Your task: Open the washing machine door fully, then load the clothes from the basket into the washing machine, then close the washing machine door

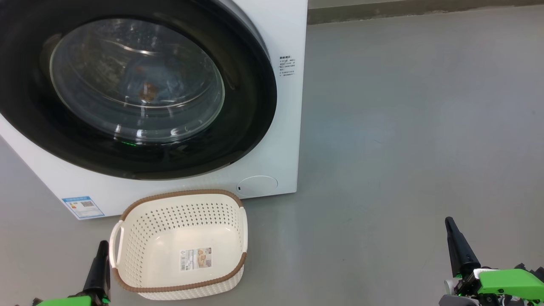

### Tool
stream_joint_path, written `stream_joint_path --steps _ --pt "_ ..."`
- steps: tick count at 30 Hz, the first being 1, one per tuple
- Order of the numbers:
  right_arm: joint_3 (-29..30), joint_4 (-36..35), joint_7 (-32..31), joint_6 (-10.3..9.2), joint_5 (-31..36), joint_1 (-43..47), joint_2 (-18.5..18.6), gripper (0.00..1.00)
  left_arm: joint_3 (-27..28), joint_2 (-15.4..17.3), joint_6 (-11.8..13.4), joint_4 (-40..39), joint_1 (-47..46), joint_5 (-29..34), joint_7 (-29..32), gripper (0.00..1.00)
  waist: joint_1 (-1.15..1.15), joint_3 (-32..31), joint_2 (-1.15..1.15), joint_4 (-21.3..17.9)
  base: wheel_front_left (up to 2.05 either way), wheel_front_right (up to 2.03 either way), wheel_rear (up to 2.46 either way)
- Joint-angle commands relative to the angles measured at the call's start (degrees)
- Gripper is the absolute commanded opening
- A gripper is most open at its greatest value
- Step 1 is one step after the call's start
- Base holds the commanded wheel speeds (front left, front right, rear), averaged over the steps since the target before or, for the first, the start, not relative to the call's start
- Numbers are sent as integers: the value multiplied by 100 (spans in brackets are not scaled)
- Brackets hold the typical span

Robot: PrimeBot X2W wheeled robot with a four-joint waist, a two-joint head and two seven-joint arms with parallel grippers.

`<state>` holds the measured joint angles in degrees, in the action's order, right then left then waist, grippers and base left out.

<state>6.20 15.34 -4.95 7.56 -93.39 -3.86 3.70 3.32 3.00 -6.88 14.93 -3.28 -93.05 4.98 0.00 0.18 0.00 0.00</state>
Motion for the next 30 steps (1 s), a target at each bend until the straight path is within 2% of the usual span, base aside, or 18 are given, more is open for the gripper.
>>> stream_joint_path --steps 1,30 --pt "-116 -140 -35 -8 0 -218 25 0 187 84 -60 -93 -280 -22 44 0 0 0 0 0 0 0 0" --pt "-68 -137 -74 -8 40 -222 -8 0 230 53 -60 -91 -283 14 79 0 0 0 0 0 0 0 0"
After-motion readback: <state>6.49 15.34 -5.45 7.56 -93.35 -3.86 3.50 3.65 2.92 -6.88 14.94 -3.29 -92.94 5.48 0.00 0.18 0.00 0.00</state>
